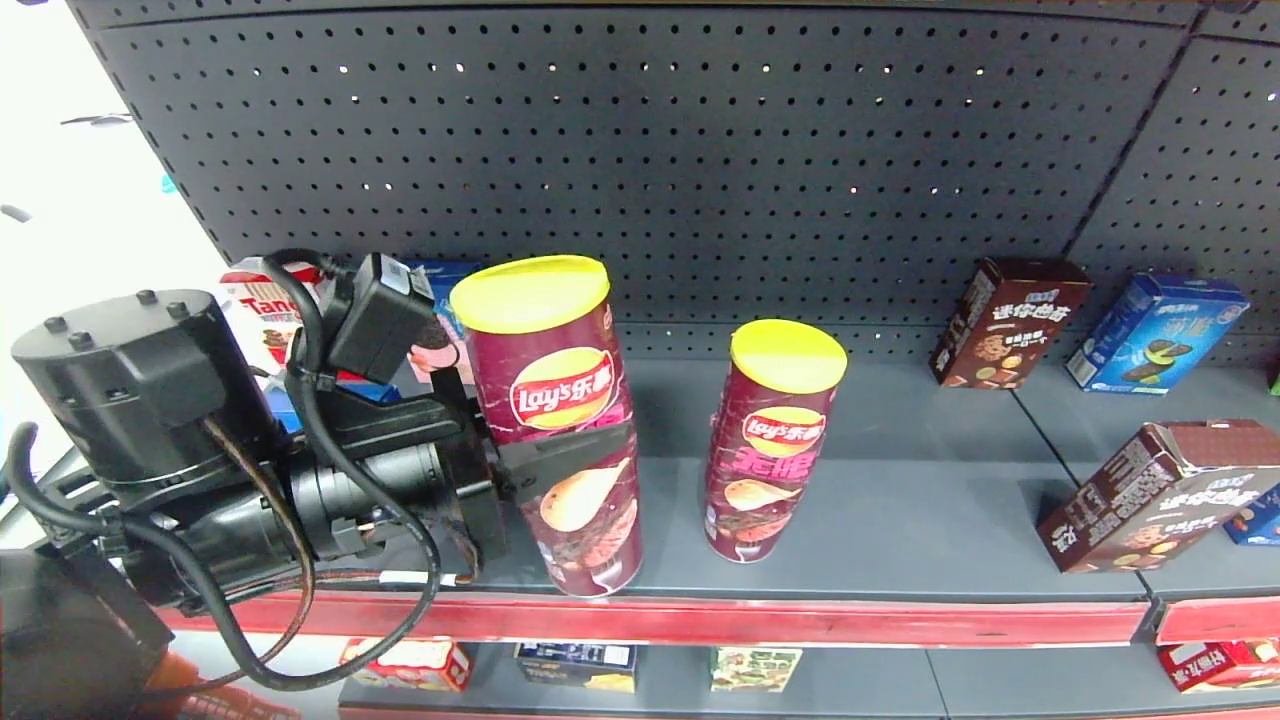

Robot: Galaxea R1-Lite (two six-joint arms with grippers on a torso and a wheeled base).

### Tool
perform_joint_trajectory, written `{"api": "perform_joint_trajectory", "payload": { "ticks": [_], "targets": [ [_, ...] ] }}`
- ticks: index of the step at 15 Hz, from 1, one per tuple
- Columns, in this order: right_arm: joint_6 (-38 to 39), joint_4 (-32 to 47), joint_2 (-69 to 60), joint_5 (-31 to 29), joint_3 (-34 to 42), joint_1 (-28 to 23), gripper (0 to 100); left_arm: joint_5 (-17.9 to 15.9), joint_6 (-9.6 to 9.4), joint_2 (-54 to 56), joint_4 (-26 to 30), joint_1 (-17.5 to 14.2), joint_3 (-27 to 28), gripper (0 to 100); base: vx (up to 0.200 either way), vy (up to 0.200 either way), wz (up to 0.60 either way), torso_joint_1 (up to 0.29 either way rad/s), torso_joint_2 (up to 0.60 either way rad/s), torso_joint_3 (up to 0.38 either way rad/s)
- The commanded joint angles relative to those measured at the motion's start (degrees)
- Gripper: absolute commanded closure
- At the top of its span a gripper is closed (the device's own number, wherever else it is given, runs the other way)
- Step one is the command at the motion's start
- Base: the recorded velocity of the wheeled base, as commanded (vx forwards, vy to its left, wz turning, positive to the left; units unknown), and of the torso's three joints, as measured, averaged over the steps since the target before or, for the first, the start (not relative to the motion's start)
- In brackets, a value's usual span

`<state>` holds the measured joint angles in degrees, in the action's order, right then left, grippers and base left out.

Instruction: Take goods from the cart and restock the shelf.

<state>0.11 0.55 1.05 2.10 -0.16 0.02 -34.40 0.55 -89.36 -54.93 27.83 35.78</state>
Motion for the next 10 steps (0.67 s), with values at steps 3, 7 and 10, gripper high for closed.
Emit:
{"api": "perform_joint_trajectory", "payload": {
  "ticks": [3, 7, 10],
  "targets": [
    [-0.02, -0.02, -1.05, 0.01, 0.07, -0.02, 0, 2.85, 0.42, -0.91, 0.44, 0.03, 4.3, 100, 0.0, 0.0, 0.0, 0.0, 0.0, 0.0],
    [-0.02, -0.02, -1.05, 0.01, 0.07, -0.11, 0, 2.94, -0.99, -5.92, 0.97, 0.03, 9.84, 100, 0.0, 0.0, 0.0, 0.0, 0.0, 0.0],
    [-0.02, -0.02, -1.05, 0.01, 0.07, -0.02, 0, 2.67, -3.62, -7.23, 13.36, -0.94, 18.1, 100, 0.0, 0.0, 0.0, 0.0, 0.0, 0.0]
  ]
}}
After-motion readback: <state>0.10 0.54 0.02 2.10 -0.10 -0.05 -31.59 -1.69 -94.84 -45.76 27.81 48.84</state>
